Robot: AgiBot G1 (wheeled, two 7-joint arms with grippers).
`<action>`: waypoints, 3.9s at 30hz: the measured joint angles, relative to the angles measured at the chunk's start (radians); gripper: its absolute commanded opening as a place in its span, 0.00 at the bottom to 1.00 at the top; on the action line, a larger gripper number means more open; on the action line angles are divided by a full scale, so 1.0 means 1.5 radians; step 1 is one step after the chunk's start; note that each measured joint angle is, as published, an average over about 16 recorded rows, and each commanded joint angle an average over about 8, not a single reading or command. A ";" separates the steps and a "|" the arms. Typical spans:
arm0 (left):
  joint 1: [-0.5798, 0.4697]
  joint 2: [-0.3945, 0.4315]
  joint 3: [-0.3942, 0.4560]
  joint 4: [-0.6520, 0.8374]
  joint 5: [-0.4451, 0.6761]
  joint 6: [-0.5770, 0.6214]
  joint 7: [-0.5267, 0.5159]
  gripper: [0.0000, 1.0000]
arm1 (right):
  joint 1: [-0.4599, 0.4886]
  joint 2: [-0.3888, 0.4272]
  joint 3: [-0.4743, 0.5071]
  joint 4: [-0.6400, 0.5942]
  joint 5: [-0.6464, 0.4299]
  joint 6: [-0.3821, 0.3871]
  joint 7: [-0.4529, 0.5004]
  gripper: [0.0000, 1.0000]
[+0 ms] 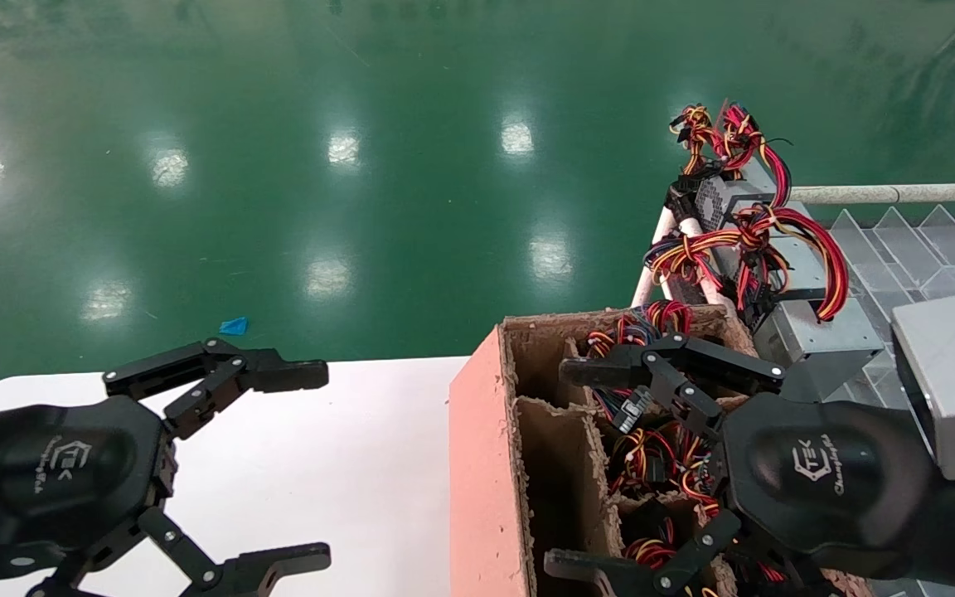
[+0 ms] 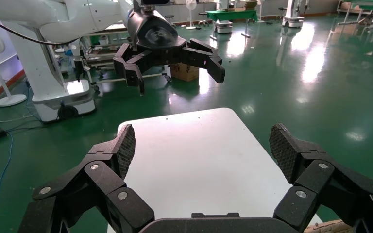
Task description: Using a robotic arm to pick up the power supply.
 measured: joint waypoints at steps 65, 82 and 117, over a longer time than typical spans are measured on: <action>0.000 0.000 0.000 0.000 0.000 0.000 0.000 0.00 | -0.209 0.178 0.002 -0.039 -0.103 0.189 0.045 0.00; 0.000 0.000 0.000 0.000 0.000 0.000 0.000 0.00 | -0.188 0.166 -0.003 -0.061 -0.111 0.176 0.044 0.00; 0.000 0.000 0.000 0.000 0.000 0.000 0.000 0.00 | -0.224 0.230 0.225 0.004 0.111 0.091 -0.212 0.00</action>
